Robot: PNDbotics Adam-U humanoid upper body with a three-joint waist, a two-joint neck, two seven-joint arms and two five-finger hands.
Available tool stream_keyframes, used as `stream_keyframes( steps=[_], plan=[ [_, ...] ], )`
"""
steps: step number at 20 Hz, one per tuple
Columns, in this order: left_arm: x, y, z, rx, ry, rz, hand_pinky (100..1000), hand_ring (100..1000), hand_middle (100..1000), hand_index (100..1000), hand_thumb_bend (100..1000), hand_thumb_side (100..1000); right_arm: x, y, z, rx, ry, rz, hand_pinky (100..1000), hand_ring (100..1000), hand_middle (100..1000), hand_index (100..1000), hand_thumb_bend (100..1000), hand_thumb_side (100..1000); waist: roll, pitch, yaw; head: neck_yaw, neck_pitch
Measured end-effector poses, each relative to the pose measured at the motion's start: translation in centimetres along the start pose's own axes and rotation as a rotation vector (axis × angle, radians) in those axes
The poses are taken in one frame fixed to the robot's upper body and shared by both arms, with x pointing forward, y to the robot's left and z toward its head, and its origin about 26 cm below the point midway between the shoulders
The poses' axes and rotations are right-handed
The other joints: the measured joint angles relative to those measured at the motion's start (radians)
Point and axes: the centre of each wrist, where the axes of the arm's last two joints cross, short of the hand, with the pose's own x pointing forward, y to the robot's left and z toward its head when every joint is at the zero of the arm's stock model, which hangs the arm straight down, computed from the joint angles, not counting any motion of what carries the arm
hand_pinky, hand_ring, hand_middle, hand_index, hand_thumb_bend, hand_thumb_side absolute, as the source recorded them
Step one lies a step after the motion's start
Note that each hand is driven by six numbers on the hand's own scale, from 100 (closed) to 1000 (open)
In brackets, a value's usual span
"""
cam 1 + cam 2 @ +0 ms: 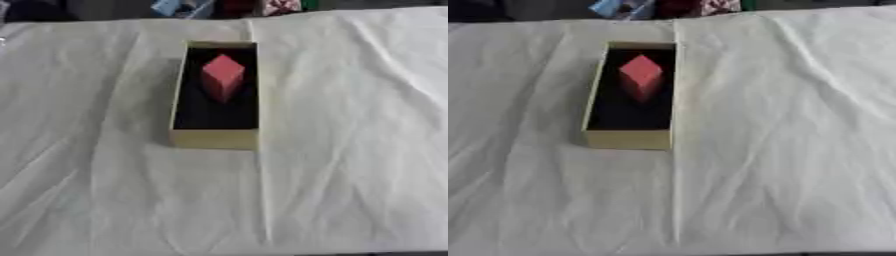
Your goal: Pick up objects on the table and place them in the box.
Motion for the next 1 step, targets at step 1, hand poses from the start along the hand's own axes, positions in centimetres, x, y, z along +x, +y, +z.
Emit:
stream_keyframes(
  steps=[1],
  plan=[
    [0.04, 0.47, 0.4, 0.031, 0.005, 0.008, 602, 639, 639, 729, 100, 100, -0.01, -0.05, 0.0, -0.003, -0.001, 0.002, 845, 810, 795, 806, 100, 390, 0.0, 0.0, 0.0, 0.0, 0.0]
  ],
)
